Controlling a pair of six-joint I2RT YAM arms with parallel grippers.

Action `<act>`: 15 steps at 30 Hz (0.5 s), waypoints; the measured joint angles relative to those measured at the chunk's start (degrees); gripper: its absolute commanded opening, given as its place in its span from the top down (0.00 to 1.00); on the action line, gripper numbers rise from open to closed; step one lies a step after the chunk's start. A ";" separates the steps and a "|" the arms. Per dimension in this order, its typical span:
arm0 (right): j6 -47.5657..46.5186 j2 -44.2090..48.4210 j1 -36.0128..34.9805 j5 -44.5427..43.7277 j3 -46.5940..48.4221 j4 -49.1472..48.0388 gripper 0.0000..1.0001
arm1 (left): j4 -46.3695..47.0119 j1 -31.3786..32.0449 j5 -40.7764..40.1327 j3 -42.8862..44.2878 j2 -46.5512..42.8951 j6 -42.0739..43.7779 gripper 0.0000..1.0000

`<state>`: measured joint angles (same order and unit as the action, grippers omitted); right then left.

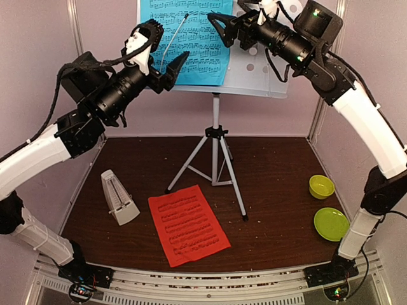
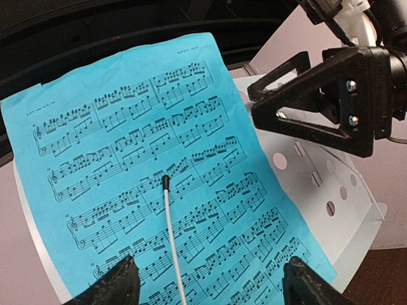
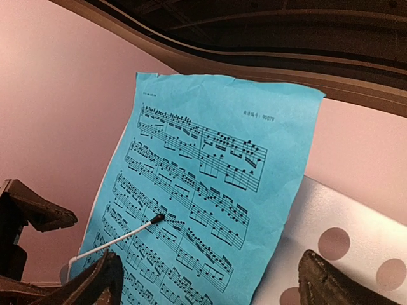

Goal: Set up the instrument practice props

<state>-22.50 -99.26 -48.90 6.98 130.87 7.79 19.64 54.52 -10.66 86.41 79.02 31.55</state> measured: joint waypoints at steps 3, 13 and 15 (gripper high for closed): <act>0.68 3.30 0.00 -1.31 -3.43 -0.20 0.03 | -2.67 0.20 -0.79 0.55 -1.75 -1.36 0.16; 7.93 17.64 0.00 -4.44 -16.35 -0.13 0.02 | -11.43 0.24 -5.99 -2.47 -11.93 -8.87 0.14; 9.73 20.63 0.00 -4.87 -19.65 0.63 0.02 | -13.40 0.24 -7.32 -4.13 -13.99 -10.84 0.14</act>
<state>-12.78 -78.63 -48.90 2.11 111.22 8.43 6.24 54.76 -17.98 82.28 65.04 20.71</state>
